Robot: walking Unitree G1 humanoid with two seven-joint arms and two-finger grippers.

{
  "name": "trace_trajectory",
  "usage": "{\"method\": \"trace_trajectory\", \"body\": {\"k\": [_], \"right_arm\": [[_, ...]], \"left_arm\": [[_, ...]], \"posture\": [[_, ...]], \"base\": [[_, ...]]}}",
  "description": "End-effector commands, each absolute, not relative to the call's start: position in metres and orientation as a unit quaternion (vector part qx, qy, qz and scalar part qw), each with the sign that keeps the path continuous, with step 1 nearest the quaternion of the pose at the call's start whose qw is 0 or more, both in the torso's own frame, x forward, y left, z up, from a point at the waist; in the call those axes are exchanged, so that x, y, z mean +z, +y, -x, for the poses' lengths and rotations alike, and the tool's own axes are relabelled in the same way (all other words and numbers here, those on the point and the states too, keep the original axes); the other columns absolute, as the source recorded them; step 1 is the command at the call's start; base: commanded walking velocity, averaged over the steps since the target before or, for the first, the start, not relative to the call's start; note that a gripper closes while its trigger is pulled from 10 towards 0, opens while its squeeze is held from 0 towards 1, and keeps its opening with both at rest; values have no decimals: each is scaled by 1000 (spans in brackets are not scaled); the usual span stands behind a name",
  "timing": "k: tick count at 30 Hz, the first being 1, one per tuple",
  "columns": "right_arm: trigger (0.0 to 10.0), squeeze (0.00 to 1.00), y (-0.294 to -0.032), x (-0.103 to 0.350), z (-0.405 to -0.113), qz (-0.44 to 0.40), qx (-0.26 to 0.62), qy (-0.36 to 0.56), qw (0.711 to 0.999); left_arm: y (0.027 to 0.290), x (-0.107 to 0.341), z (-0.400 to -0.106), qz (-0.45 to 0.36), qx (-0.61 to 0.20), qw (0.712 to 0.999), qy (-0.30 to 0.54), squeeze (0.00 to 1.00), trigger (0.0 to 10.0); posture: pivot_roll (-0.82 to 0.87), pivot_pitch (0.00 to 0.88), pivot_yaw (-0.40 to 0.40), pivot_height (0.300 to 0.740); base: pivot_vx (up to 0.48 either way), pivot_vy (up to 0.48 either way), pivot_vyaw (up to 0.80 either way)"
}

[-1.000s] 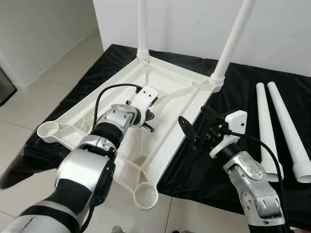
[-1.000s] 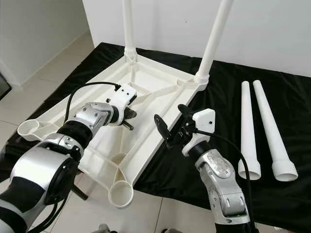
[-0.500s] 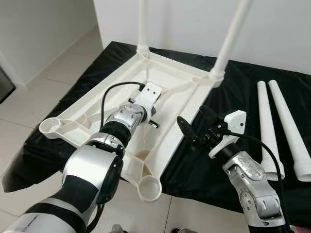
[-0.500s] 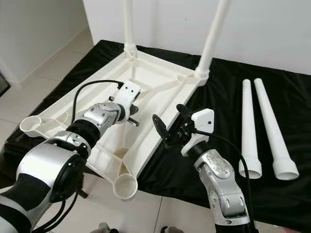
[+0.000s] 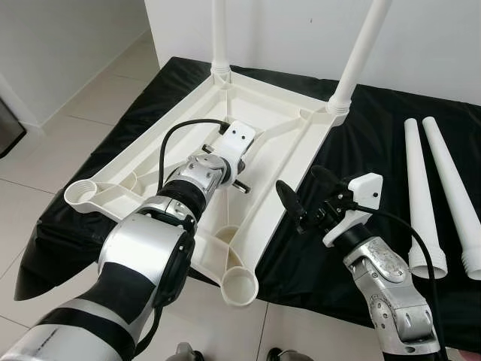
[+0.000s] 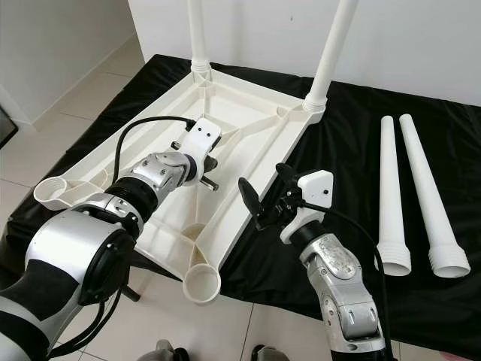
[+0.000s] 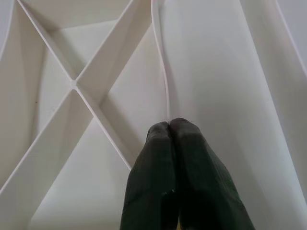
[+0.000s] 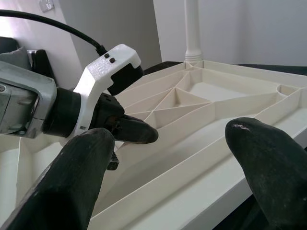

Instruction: Building children table

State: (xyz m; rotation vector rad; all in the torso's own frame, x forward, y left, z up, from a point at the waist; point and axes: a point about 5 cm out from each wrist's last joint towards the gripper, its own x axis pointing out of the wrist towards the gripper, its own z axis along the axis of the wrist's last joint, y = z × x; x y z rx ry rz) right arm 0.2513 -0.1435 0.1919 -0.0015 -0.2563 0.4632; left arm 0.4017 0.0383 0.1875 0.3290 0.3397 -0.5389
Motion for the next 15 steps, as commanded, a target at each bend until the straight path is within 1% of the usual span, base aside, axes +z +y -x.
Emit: {"method": "trace_trajectory", "body": {"k": [1, 3, 4, 8, 10, 12, 13, 14, 15], "right_arm": [[10000, 0, -142, 191, -249, 2, 230, -125, 965], [10000, 0, -142, 191, -249, 2, 230, -124, 965], [10000, 0, -142, 190, -249, 2, 231, -123, 965], [10000, 0, -141, 189, -250, 1, 233, -123, 965], [10000, 0, -138, 189, -252, -1, 237, -124, 963], [10000, 0, -137, 189, -252, -2, 240, -125, 963], [10000, 0, -137, 189, -253, -2, 241, -125, 962], [10000, 0, -137, 189, -253, -2, 241, -125, 962], [10000, 0, -137, 189, -253, -3, 242, -125, 962]], "left_arm": [[36, 202, -406, -170, -219, 952, 128, 722, 10000], [35, 201, -406, -175, -231, 948, 131, 722, 10000], [34, 203, -405, -172, -245, 945, 129, 1000, 10000], [30, 207, -405, -173, -273, 938, 123, 1000, 10000], [28, 215, -404, -177, -309, 928, 111, 1000, 10000], [27, 218, -404, -178, -322, 924, 106, 1000, 10000], [27, 220, -404, -179, -334, 920, 101, 0, 10000], [27, 220, -404, -179, -334, 920, 101, 0, 10000], [28, 224, -403, -176, -352, 914, 97, 0, 10000]], "posture": [[-127, 102, 72, 740], [-126, 102, 72, 740], [-117, 97, 71, 740], [-111, 95, 68, 740], [-99, 87, 64, 740], [-99, 86, 64, 740], [-89, 83, 62, 740], [-89, 83, 62, 740], [-86, 78, 61, 740]], "base": [[0, 0, 0], [0, 0, 0], [0, 0, 0], [0, 0, 0], [0, 0, 0], [0, 0, 0], [0, 0, 0], [0, 0, 0], [0, 0, 0]]}}
